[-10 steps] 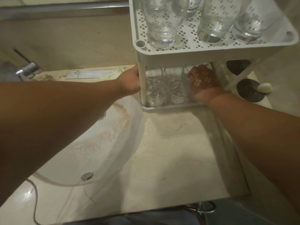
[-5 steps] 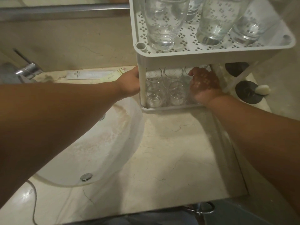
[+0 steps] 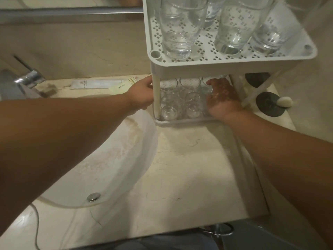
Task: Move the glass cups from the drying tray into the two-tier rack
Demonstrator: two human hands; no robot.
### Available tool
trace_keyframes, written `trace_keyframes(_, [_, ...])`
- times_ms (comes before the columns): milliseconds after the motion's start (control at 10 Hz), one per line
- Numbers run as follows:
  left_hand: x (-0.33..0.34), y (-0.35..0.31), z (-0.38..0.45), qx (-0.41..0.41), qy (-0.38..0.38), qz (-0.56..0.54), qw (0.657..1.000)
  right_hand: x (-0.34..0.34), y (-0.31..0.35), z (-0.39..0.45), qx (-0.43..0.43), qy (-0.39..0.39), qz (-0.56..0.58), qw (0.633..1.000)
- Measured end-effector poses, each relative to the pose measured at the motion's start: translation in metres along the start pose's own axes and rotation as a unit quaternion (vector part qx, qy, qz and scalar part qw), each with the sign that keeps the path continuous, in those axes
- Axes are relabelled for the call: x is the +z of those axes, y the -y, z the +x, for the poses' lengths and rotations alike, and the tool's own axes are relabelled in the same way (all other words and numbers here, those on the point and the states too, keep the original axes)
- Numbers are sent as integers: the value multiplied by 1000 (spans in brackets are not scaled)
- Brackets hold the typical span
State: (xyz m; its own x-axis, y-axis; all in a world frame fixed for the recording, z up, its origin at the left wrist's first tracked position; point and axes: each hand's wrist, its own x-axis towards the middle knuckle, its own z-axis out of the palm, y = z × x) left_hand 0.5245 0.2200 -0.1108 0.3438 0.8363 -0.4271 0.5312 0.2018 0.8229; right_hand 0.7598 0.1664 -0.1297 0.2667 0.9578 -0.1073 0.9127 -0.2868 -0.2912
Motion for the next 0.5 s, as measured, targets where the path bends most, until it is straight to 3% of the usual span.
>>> trace_keyframes(200, [-4, 14, 3, -3, -52, -36, 998, -7, 7, -17, -13, -29, 13, 999])
trace_keyframes(500, [-24, 15, -21, 85, -125, 29, 988, -28, 26, -52, -46, -32, 0, 998])
